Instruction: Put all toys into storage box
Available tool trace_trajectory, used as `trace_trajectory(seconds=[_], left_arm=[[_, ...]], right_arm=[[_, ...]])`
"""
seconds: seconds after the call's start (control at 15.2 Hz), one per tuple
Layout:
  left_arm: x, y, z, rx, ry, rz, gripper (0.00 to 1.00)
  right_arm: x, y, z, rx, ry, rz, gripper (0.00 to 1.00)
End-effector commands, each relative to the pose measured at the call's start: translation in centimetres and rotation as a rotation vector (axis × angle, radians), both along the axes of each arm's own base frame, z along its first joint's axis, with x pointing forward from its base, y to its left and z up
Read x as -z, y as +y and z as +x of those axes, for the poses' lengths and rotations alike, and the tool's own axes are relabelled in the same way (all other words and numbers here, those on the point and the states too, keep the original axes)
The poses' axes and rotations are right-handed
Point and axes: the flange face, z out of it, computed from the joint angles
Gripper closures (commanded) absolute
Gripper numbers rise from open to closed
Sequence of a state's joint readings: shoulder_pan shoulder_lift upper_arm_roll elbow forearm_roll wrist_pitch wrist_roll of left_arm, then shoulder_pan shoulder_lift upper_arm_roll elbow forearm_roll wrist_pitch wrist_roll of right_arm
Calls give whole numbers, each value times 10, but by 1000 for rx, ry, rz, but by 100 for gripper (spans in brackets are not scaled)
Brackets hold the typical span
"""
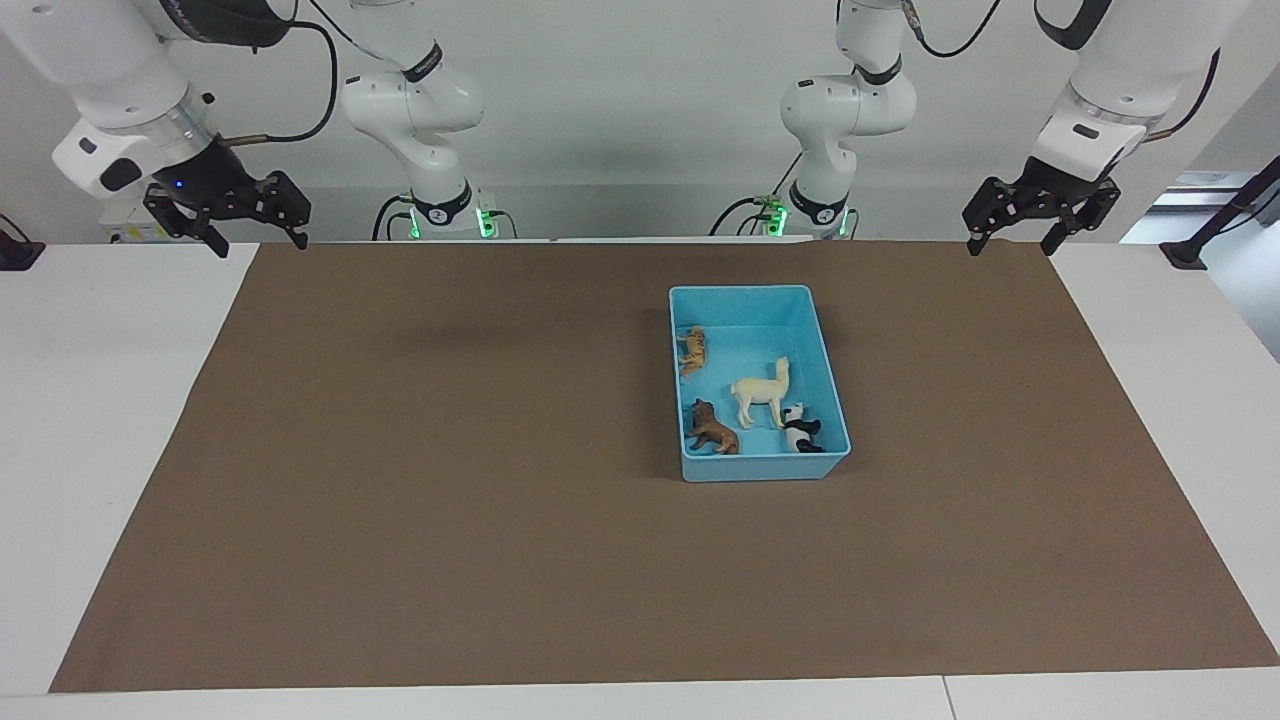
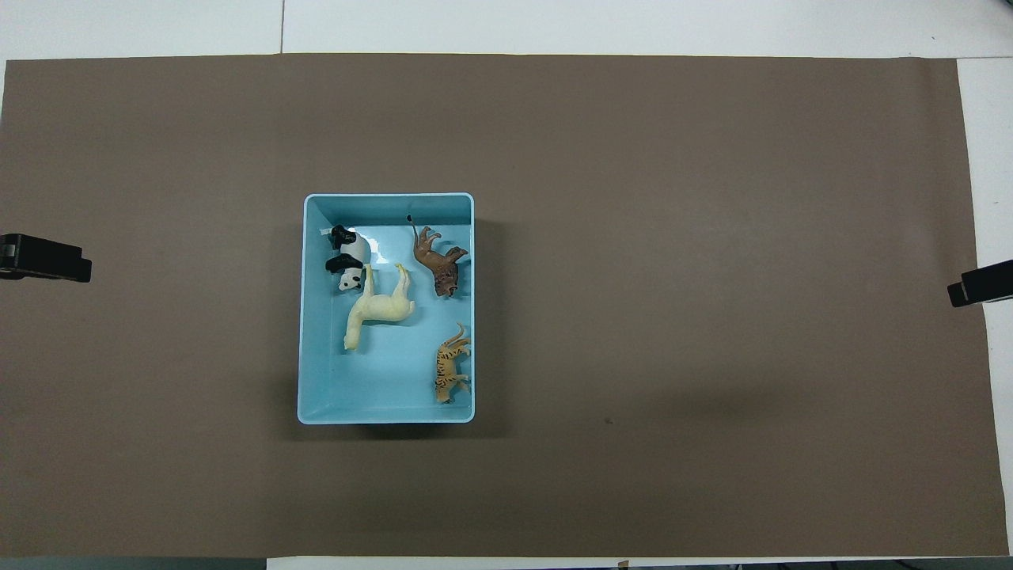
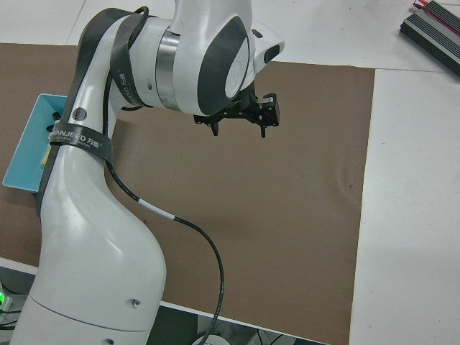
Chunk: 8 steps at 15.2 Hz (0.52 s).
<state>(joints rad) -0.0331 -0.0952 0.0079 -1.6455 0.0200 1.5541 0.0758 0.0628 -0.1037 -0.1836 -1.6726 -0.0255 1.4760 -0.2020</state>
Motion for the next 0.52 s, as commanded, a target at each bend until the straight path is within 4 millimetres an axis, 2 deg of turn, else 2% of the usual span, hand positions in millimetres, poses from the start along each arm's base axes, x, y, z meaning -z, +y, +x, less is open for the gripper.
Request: trace_trajectory(seconds=[0.0,0.13,0.46], left_arm=[[2,-3,0,-3,-7,3,0],[2,-3,0,-3,-7,3,0],[2,-5,-1,-1,-6,-1,0]], right_arm=[[-1,-4,-12,-2,-62,-64,0],[-8,-5,-5,4,-110,-71,0],[-8,-6,-6,20,-99,-49,0]])
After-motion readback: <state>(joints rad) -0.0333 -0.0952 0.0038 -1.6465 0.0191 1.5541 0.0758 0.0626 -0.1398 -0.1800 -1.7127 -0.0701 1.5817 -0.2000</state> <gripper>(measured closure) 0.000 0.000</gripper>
